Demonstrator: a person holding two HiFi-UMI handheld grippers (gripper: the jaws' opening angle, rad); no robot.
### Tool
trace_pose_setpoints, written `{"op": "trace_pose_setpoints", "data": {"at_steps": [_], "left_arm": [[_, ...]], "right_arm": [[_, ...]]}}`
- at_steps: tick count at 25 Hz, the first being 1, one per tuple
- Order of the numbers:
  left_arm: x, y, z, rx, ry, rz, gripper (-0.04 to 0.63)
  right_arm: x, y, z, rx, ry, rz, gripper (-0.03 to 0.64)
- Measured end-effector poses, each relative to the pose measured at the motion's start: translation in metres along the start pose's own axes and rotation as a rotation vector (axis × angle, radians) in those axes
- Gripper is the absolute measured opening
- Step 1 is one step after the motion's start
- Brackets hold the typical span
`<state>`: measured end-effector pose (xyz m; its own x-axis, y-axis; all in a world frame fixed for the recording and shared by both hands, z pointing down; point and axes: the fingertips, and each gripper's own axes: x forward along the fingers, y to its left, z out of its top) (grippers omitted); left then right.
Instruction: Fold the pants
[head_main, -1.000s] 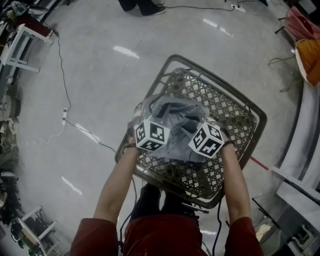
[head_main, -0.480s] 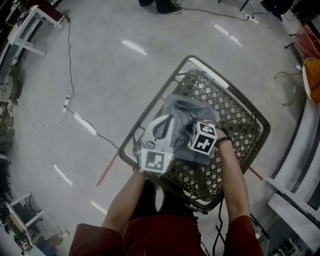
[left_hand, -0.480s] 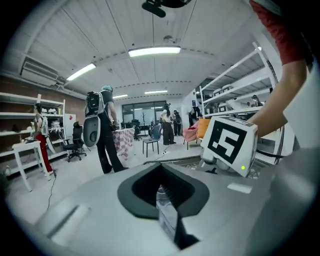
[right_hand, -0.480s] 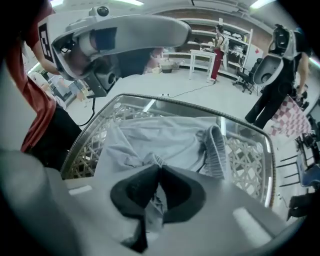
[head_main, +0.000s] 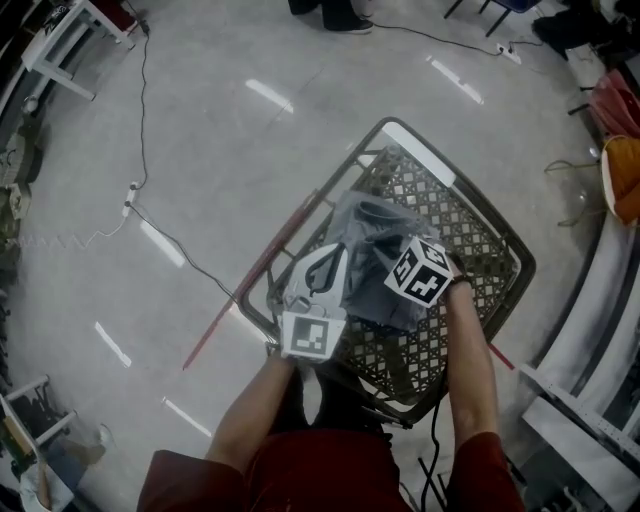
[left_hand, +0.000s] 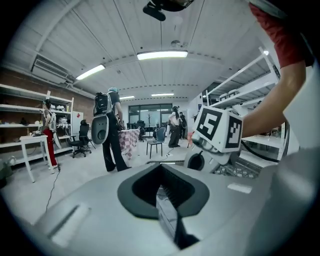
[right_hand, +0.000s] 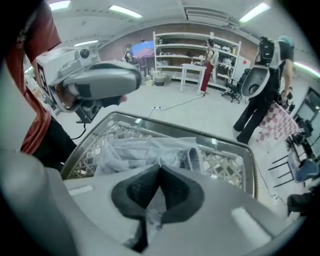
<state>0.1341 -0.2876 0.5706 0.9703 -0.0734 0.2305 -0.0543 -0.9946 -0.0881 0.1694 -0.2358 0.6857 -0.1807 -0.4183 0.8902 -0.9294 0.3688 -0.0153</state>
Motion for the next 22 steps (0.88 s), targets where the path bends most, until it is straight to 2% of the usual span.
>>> {"op": "trace_pose_setpoints", "data": {"at_steps": [6,12,17,22], "left_arm": [[-0.010,0.000,0.003,0.031,0.015,-0.003,0.005],[-0.016,0.000,-0.006,0.023,0.037,0.002,0.005],[-0.018,0.003,-0.010,0.016,0.029,-0.002,0.005],[-0.017,0.004,0.000,0.000,0.012,-0.004,0.005]], "right_arm": [[0.005,-0.052,0.024,0.072,-0.088,-0.105,0.009],[0.048,-0.074,0.013,0.086,-0.028,-0.171,0.015],[0.055,-0.082,0.009,0.098,-0.015,-0.246,0.048],[0.026,-0.081,0.024,0.180,-0.125,-0.346,0.078]]}}
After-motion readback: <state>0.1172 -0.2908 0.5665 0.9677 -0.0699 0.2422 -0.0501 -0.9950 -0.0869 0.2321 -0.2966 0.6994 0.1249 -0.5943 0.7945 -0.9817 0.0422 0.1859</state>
